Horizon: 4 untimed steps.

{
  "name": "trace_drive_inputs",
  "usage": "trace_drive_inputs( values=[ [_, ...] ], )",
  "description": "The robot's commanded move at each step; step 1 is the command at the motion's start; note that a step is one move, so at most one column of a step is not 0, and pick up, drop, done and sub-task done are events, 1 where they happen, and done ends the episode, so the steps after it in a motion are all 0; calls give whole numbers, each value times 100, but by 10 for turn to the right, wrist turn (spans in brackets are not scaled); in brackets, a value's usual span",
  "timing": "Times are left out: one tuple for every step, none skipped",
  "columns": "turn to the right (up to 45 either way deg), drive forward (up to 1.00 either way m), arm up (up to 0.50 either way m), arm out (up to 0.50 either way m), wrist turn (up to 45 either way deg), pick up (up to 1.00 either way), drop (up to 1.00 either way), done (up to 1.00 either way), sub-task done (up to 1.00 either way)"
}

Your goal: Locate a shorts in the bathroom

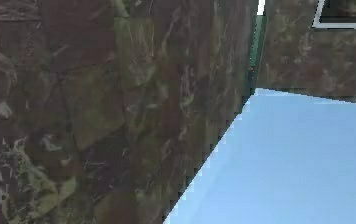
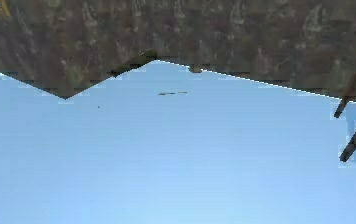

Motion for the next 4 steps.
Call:
trace_drive_inputs(
  values=[
    [450,0,0,0,0,0,0,0,0],
    [450,0,0,0,0,0,0,0,0],
    [450,0,0,0,0,0,0,0,0],
    [330,0,0,0,0,0,0,0,0]
  ],
)
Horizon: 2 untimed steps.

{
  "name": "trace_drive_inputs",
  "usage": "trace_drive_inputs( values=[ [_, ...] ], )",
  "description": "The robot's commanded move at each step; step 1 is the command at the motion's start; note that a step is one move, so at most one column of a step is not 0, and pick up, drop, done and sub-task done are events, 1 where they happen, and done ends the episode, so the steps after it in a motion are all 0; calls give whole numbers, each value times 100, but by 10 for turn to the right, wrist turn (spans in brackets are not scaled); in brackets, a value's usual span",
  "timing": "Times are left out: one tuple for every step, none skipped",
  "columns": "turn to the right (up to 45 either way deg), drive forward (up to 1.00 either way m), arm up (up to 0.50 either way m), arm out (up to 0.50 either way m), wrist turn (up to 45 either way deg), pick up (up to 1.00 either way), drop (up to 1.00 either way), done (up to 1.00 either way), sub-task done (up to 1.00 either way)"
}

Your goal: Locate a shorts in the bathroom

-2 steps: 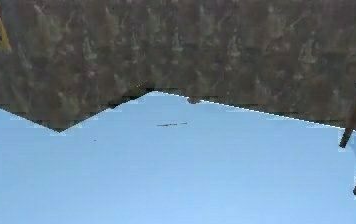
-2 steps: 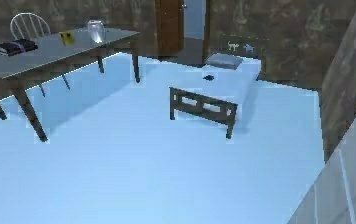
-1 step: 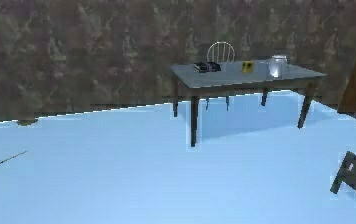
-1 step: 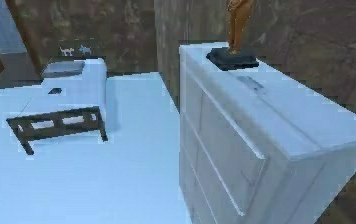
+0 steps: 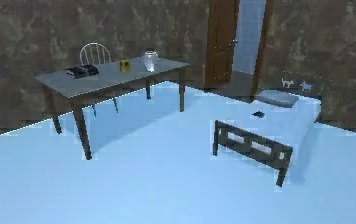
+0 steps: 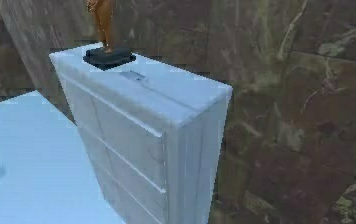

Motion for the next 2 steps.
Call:
trace_drive_inputs(
  values=[
    [0,100,0,0,0,0,0,0,0],
    [30,0,0,0,0,0,0,0,0]
  ],
)
